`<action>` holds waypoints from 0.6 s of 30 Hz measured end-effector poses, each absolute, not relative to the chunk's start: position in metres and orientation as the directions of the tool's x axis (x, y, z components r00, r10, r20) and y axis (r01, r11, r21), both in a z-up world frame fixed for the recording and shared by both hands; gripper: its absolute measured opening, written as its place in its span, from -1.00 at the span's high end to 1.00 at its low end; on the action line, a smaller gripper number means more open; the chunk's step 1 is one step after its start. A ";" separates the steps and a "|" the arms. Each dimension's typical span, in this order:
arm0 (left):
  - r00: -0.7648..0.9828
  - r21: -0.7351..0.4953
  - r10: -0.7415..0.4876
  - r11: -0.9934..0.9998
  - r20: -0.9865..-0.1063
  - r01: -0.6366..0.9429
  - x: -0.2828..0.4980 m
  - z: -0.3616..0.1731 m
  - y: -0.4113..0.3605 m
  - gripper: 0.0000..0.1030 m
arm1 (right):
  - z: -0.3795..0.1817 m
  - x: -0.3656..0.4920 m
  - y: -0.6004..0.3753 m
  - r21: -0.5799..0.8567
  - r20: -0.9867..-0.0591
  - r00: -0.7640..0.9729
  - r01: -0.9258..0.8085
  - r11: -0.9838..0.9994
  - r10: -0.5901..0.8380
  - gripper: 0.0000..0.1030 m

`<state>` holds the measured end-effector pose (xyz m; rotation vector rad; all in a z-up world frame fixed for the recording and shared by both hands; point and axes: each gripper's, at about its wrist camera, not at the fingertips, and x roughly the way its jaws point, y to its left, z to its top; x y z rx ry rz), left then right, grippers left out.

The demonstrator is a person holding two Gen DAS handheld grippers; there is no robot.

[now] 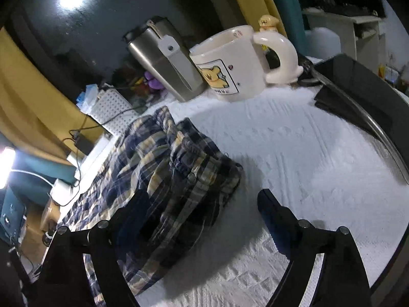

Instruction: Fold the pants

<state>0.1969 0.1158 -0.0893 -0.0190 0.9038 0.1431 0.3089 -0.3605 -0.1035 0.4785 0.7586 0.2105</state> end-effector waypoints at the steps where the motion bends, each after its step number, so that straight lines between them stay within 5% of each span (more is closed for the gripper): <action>1: 0.609 0.044 0.114 0.991 -0.785 -0.129 0.198 -0.089 0.114 -0.21 | -0.103 0.310 -0.361 0.496 -0.606 0.711 -0.013 0.868 0.357 -0.74; 13: 0.604 0.053 0.130 0.988 -0.786 -0.144 0.198 -0.089 0.115 -0.21 | -0.103 0.352 -0.346 0.587 -0.536 0.701 -0.091 0.804 0.471 -0.73; 14: 0.603 0.055 0.134 0.988 -0.786 -0.148 0.197 -0.089 0.116 -0.21 | -0.103 0.354 -0.342 0.574 -0.545 0.694 -0.100 0.813 0.471 -0.57; 15: 0.603 0.055 0.136 0.987 -0.786 -0.152 0.197 -0.089 0.117 -0.21 | -0.105 0.356 -0.340 0.575 -0.556 0.681 -0.099 0.812 0.477 0.02; 16: 0.603 0.056 0.139 0.986 -0.785 -0.154 0.196 -0.089 0.117 -0.21 | -0.110 0.359 -0.336 0.585 -0.571 0.650 -0.106 0.804 0.501 0.23; 18: 0.607 0.058 0.143 0.986 -0.782 -0.158 0.195 -0.087 0.117 -0.21 | -0.105 0.356 -0.331 0.562 -0.566 0.661 -0.130 0.817 0.493 0.31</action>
